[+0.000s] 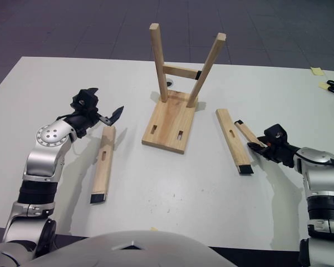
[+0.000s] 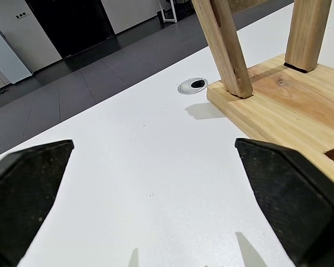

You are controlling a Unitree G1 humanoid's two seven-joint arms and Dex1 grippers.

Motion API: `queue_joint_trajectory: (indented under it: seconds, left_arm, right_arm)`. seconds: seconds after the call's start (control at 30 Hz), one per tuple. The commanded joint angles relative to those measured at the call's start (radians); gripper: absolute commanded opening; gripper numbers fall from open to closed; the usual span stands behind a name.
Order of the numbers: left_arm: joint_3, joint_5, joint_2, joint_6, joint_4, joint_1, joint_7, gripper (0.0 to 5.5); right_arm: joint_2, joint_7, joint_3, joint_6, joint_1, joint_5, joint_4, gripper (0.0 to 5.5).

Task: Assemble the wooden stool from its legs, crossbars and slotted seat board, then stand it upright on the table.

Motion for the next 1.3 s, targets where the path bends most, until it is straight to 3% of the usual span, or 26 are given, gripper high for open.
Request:
queue_joint_trajectory:
  seconds: [0.03,0.23,0.4,0.57,0.73,0.87,1.1,1.3]
  left_arm:
    - [0.005,0.003,0.005,0.011,-0.019,0.010,0.008,5.40]
    - [0.033,-0.034,0.000,0.036,-0.049,0.001,0.008,5.40]
    - [0.240,-0.467,-0.158,0.309,-0.206,-0.121,0.074,5.40]
    - [0.333,-0.967,-0.228,0.511,-0.323,-0.219,0.161,5.40]
    - [0.318,-1.237,-0.245,0.551,-0.342,-0.269,0.279,5.40]
    - [0.232,-1.214,-0.240,0.549,-0.354,-0.276,0.323,5.40]
    - [0.173,-1.232,-0.227,0.533,-0.379,-0.269,0.330,5.40]
    - [0.174,-1.227,-0.183,0.529,-0.373,-0.275,0.304,4.39]
  right_arm:
    - [0.052,-0.024,0.032,0.090,0.055,-0.006,-0.003,1.31]
    - [0.093,-0.115,-0.024,0.004,0.012,0.000,-0.019,1.31]
    - [0.262,-0.476,-0.181,-0.376,-0.149,-0.033,-0.163,1.31]
    - [0.379,-0.594,-0.102,-0.555,-0.208,-0.104,-0.440,1.31]
    - [0.404,-0.503,0.039,-0.540,-0.252,-0.083,-0.611,1.31]
    - [0.421,-0.406,0.152,-0.444,-0.196,-0.010,-0.707,1.31]
    - [0.421,-0.319,0.247,-0.340,-0.108,0.032,-0.778,1.31]
    - [0.423,-0.289,0.265,-0.337,-0.101,0.004,-0.781,1.31]
